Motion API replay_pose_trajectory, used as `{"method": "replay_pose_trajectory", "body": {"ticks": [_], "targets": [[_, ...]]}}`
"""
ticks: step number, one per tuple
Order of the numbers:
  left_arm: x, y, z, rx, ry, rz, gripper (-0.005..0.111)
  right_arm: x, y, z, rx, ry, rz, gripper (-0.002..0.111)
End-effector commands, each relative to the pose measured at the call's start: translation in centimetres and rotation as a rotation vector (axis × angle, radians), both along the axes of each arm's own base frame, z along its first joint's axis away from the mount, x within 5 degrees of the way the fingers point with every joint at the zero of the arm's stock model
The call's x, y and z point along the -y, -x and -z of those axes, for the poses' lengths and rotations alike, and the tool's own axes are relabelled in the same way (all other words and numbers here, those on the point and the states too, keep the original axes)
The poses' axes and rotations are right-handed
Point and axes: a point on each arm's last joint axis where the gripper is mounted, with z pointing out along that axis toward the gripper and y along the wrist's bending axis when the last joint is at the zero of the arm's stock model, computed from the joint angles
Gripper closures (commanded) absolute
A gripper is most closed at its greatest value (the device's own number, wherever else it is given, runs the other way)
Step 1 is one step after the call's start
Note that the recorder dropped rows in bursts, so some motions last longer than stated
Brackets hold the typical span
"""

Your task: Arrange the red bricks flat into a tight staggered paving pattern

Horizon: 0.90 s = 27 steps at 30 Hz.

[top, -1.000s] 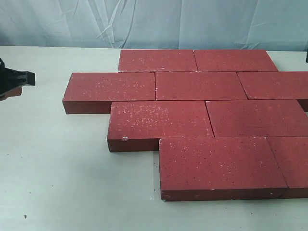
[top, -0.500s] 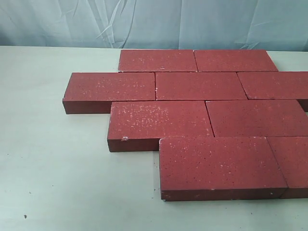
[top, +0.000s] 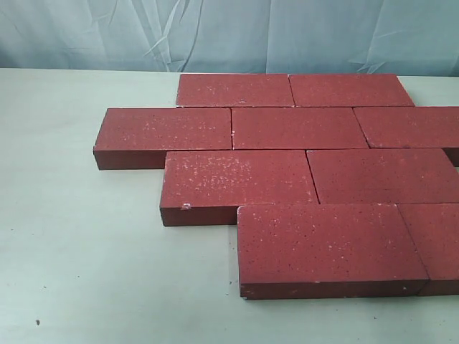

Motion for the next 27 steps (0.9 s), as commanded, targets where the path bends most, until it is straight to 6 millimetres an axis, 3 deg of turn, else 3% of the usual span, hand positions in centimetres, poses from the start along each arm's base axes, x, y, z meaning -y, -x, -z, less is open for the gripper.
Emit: {"method": "replay_pose_trajectory", "body": {"ticks": [1, 10, 27], "targets": [[-0.1, 0.1, 0.2, -0.003, -0.004, -0.004, 0.107, 0.0, 0.6, -0.2, 0.029, 0.012, 0.005, 0.109], [-0.1, 0.1, 0.2, -0.003, -0.004, -0.004, 0.107, -0.1, 3.7, -1.4, 0.171, 0.018, 0.005, 0.109], [-0.1, 0.1, 0.2, -0.003, -0.004, -0.004, 0.107, -0.3, 5.9, -1.9, 0.267, 0.006, 0.009, 0.109]]}}
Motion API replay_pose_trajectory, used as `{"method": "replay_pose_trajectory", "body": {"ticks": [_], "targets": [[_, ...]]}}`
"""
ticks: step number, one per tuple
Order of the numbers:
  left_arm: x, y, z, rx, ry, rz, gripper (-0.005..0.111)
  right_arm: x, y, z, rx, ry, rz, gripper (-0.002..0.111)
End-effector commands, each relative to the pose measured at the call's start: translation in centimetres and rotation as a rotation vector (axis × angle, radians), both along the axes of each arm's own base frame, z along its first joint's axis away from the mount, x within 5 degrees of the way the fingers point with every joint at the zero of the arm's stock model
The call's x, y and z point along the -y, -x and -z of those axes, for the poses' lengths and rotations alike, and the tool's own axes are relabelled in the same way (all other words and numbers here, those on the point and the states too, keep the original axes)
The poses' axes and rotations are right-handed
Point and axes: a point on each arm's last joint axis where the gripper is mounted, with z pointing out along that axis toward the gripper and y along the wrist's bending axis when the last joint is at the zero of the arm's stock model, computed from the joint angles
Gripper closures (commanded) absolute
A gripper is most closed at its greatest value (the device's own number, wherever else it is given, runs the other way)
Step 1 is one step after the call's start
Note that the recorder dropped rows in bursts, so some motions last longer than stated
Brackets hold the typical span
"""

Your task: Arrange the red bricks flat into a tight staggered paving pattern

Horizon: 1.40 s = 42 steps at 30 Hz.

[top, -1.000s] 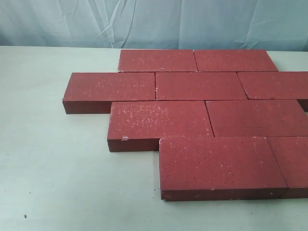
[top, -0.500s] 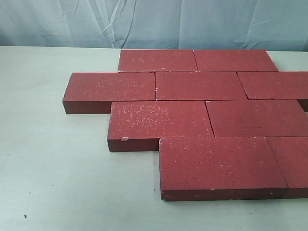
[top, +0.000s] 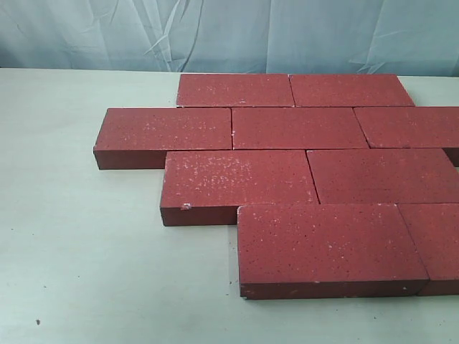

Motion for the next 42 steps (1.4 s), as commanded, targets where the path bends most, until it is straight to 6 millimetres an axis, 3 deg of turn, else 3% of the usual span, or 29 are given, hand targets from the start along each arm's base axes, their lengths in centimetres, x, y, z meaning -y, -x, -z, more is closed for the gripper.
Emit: {"method": "replay_pose_trajectory", "body": {"ticks": [1, 10, 19, 23, 36, 42], "targets": [[-0.1, 0.1, 0.2, -0.001, -0.004, -0.004, 0.107, 0.0, 0.6, -0.1, 0.030, -0.019, 0.007, 0.109], [-0.1, 0.1, 0.2, -0.001, -0.004, -0.004, 0.107, 0.0, 0.8, -0.1, 0.039, -0.060, 0.005, 0.109], [-0.1, 0.1, 0.2, -0.001, -0.004, -0.004, 0.107, 0.4, 0.9, 0.8, -0.027, 0.059, 0.055, 0.109], [-0.1, 0.1, 0.2, -0.001, -0.004, -0.004, 0.107, 0.4, 1.0, 3.2, -0.054, 0.071, 0.060, 0.109], [-0.1, 0.1, 0.2, -0.001, -0.004, -0.004, 0.107, 0.4, 0.0, 14.6, -0.280, 0.041, 0.044, 0.109], [-0.1, 0.1, 0.2, -0.001, -0.004, -0.004, 0.107, 0.4, -0.2, 16.5, -0.337, 0.038, 0.036, 0.109]]}}
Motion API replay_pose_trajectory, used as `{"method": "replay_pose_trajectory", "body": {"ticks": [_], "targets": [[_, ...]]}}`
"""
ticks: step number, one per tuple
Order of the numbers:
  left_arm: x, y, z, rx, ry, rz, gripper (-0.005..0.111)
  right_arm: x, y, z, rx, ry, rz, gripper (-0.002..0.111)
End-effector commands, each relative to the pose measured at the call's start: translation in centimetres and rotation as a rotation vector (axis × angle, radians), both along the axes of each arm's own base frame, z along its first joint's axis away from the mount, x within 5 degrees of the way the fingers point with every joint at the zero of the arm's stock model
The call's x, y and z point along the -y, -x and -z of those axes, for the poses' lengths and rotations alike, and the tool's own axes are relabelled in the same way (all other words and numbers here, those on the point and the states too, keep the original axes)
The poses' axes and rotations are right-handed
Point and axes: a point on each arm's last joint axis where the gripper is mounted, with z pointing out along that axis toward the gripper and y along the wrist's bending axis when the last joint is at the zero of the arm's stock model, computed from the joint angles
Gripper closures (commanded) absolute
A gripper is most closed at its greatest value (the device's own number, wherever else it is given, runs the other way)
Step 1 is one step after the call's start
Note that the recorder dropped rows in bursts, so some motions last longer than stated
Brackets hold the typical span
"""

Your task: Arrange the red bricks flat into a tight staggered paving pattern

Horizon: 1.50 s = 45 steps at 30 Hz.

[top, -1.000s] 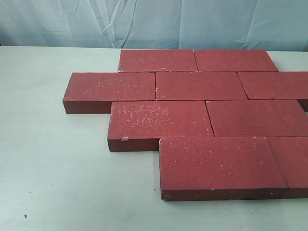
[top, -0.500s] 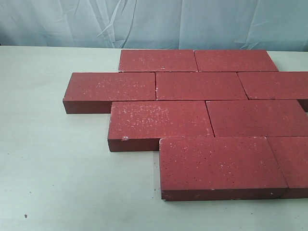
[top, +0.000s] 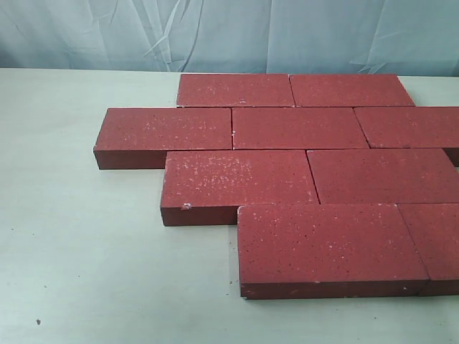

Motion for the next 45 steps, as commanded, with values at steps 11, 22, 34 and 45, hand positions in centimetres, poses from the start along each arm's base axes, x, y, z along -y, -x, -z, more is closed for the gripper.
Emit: {"method": "replay_pose_trajectory", "body": {"ticks": [11, 22, 34, 45], "targets": [[-0.09, 0.13, 0.15, -0.001, -0.002, -0.005, 0.107, -0.29, 0.00, 1.06, -0.036, -0.004, -0.054, 0.109], [-0.09, 0.13, 0.15, -0.001, -0.002, -0.005, 0.107, -0.29, -0.05, 1.30, -0.034, -0.004, -0.054, 0.109], [-0.09, 0.13, 0.15, -0.001, -0.002, -0.005, 0.107, -0.29, -0.05, 1.30, -0.034, -0.004, -0.054, 0.109], [-0.10, 0.13, 0.15, -0.001, -0.004, -0.004, 0.107, -0.29, -0.05, 1.30, -0.034, -0.004, -0.054, 0.109]]}}
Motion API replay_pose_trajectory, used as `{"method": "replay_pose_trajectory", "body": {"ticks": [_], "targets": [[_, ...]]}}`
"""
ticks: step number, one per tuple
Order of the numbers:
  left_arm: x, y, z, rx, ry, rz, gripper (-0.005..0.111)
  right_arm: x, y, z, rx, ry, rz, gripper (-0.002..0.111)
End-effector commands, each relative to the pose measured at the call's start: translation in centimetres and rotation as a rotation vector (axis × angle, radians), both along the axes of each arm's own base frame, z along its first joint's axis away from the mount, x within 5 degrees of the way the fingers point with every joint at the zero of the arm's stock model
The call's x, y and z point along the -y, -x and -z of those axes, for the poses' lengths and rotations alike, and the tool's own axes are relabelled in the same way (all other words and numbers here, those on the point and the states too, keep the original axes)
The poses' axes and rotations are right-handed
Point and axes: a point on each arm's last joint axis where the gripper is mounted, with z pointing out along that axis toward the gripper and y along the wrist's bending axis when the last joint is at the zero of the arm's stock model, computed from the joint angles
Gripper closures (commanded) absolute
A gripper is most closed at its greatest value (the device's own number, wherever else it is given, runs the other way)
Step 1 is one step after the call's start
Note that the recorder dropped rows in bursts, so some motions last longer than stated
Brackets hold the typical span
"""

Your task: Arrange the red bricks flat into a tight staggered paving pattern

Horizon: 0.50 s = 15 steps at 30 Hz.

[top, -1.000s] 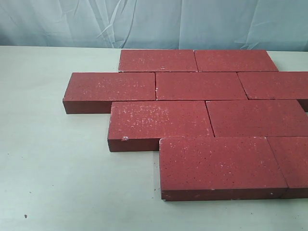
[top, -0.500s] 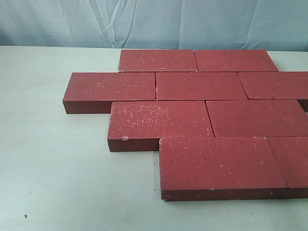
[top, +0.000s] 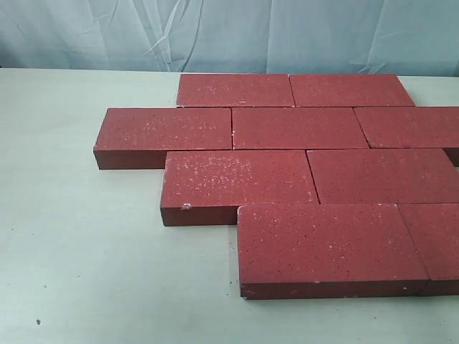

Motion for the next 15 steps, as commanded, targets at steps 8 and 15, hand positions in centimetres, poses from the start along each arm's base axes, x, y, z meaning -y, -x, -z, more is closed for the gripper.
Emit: {"method": "replay_pose_trajectory", "body": {"ticks": [8, 15], "targets": [[-0.2, 0.1, 0.1, 0.003, -0.009, -0.007, 0.107, 0.0, 0.0, 0.0, 0.014, -0.001, -0.004, 0.109], [-1.1, 2.0, -0.5, 0.079, -0.043, -0.053, 0.107, 0.0, 0.0, 0.0, 0.014, -0.001, -0.004, 0.109]]}}
